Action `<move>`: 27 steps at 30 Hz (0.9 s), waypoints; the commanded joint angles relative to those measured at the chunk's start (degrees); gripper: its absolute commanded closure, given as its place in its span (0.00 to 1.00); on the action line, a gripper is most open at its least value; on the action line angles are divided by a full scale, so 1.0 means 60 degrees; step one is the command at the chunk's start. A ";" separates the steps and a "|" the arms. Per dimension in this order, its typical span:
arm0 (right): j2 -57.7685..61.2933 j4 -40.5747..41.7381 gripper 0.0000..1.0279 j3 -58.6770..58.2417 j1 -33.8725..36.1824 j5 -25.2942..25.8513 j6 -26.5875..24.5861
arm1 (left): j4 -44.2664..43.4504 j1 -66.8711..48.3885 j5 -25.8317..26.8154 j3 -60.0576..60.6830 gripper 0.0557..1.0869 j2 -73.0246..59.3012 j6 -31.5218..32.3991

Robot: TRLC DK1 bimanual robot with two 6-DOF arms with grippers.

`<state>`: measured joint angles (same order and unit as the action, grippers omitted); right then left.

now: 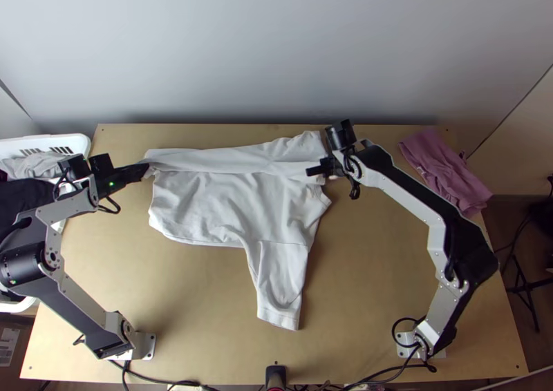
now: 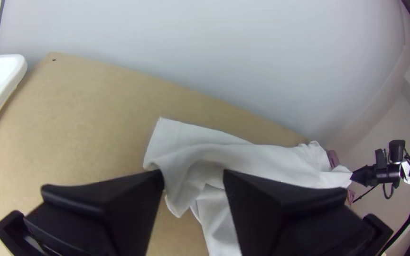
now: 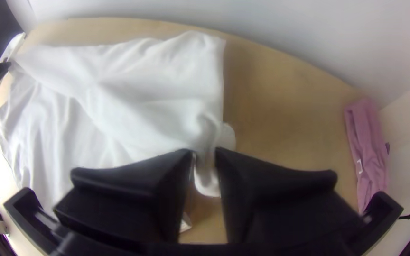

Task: Fold the t-shirt

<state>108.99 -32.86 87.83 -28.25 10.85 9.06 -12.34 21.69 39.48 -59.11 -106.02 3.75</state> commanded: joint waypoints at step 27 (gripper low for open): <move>-0.6900 -0.0456 0.04 -0.6523 -0.1195 -0.2981 0.1757 | 1.1490 0.1819 0.1901 0.2308 0.05 0.5892 -0.9033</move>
<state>74.30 -32.71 55.99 -33.58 0.25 17.10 46.11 32.08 50.43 -51.94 -74.67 -36.99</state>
